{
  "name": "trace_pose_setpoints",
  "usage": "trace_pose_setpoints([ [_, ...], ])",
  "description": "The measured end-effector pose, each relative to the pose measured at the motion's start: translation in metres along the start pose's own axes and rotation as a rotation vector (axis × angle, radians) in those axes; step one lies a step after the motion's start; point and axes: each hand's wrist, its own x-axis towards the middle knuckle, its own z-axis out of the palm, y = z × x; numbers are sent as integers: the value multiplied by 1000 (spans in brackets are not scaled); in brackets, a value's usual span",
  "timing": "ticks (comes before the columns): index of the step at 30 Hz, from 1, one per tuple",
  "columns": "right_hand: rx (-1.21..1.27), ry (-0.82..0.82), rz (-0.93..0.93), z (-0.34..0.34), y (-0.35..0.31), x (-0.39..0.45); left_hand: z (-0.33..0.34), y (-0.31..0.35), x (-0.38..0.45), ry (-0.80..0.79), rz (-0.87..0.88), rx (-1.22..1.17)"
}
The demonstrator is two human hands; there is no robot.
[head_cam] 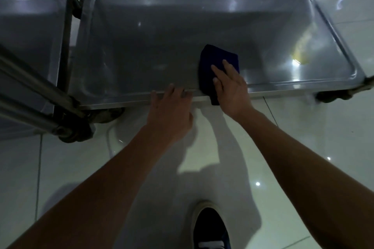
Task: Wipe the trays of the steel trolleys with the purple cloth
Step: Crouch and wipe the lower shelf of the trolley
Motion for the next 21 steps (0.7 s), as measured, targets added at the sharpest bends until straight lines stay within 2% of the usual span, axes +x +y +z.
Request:
trace_pose_setpoints([
  [4,9,-24,32,-14,-3,-8,-7,3,-1,-95,-10,28],
  [6,39,-26,17,-26,-6,-27,-9,5,-12,-74,3,16],
  [9,25,-109,1,-47,-8,-70,-11,13,-35,7,9,-61],
  [15,-97,-276,40,-104,-3,-160,-35,40,-67,-52,20,-181],
  [18,-221,-357,-26,-130,1,-160,-43,40,-82,-10,-13,-222],
  [21,-215,-304,-56,-138,1,-129,-47,26,-85,13,-62,-208],
])
